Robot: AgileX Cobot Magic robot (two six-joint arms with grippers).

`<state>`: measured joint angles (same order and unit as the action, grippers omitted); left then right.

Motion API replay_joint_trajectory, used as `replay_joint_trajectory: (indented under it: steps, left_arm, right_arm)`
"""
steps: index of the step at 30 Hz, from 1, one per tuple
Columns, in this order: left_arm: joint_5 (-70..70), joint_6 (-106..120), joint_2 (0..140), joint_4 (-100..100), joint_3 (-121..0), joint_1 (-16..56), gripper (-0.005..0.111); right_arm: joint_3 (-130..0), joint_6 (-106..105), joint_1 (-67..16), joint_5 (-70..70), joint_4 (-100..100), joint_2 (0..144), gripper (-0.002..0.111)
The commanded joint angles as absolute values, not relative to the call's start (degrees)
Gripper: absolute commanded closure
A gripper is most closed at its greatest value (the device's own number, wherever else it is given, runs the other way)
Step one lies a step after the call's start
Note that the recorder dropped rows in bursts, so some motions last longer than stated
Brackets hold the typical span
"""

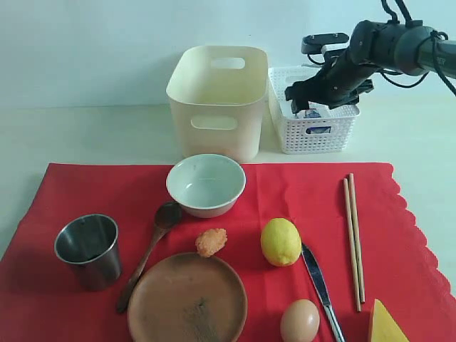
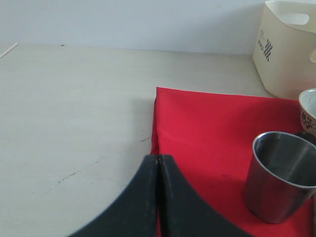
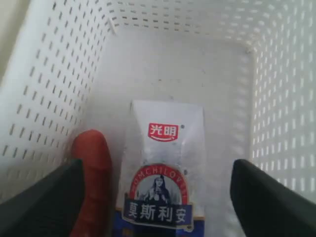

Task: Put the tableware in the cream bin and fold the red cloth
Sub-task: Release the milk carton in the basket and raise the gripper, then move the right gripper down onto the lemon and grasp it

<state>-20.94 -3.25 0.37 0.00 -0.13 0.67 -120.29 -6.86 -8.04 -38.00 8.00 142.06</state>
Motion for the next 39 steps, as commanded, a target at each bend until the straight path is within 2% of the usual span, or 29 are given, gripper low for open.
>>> replay_joint_trajectory:
  steps: [1, 11, 25, 39]
  left_arm:
    - [-20.3, -3.5, 0.0, -0.4, 0.0, 0.6, 0.107]
    - [-20.3, -3.5, 0.0, -0.4, 0.0, 0.6, 0.107]
    - [-20.3, -3.5, 0.0, -0.4, 0.0, 0.6, 0.107]
    - [-20.3, -3.5, 0.0, -0.4, 0.0, 0.6, 0.107]
  right_arm:
    - [-120.3, -7.3, -8.0, -37.7, 7.5, 141.5, 0.027]
    - [-120.3, -7.3, -8.0, -47.9, 5.0, 134.0, 0.036]
    - [-119.6, -8.8, -8.2, -67.5, 8.5, 124.8, 0.037]
    - [-89.5, -9.3, -12.0, -55.7, 7.4, 107.4, 0.037]
